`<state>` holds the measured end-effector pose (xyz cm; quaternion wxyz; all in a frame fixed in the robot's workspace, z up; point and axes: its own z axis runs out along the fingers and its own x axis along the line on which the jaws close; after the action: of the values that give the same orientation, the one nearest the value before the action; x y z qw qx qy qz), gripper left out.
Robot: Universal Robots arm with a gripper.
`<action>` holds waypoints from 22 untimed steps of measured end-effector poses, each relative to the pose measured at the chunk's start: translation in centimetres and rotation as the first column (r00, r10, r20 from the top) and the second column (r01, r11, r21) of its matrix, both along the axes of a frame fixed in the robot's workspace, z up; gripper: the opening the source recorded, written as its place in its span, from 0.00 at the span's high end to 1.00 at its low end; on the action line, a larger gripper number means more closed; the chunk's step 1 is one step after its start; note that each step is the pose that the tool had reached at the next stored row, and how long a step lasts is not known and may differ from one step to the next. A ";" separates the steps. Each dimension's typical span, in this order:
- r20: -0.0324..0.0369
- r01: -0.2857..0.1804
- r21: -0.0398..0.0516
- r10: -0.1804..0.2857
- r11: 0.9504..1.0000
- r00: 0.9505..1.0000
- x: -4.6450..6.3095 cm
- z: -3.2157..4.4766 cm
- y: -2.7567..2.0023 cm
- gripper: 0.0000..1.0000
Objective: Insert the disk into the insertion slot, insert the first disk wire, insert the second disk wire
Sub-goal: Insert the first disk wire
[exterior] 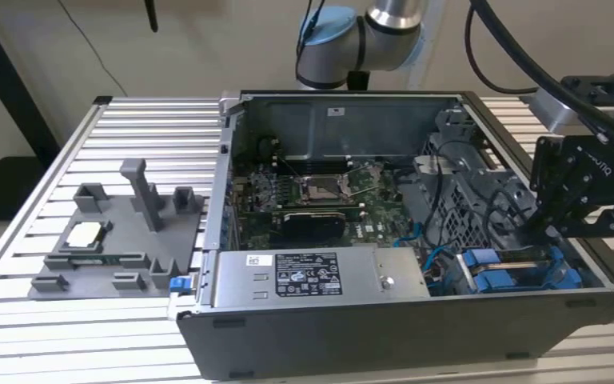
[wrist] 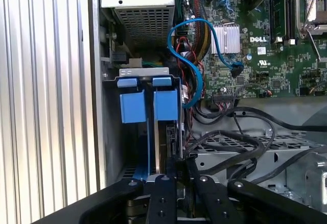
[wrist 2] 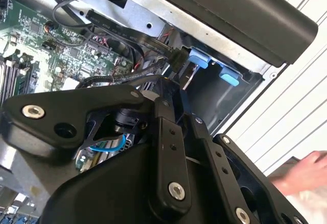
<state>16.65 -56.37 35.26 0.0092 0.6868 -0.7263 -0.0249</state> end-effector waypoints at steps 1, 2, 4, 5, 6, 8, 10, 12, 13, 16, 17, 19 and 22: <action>0.000 0.000 0.000 0.000 1.000 1.000 0.0 0.00 0.00 0.81; 0.000 0.000 0.000 0.000 1.000 1.000 0.0 0.00 0.00 0.81; 0.000 -0.002 0.000 0.002 1.000 1.000 0.1 -0.02 0.00 0.81; 0.000 -0.004 0.000 0.004 1.000 1.000 0.1 -0.05 0.00 0.81; 0.000 -0.007 0.000 0.007 1.000 1.000 0.1 -0.09 0.00 0.81; 0.000 -0.013 0.000 0.013 1.000 1.000 0.1 -0.20 0.00 0.81; 0.000 -0.027 0.000 0.027 1.000 1.000 0.2 -0.27 0.00 0.81; 0.000 -0.050 0.000 0.050 0.999 0.999 0.2 -0.35 0.00 0.81; 0.000 -0.061 0.000 0.061 0.998 0.998 0.2 -0.39 0.00 0.81; 0.000 -0.080 0.000 0.080 0.997 0.997 0.2 -0.49 -0.01 0.81; 0.000 -0.082 0.000 0.082 0.997 0.997 0.2 -0.51 -0.02 0.81; 0.000 -0.083 0.000 0.083 0.997 0.997 0.3 -0.57 -0.03 0.81; 0.000 -0.083 0.001 0.083 0.997 0.997 0.3 -0.69 -0.09 0.81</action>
<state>16.94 -56.46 34.58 0.0100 0.7163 -0.6973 -0.0247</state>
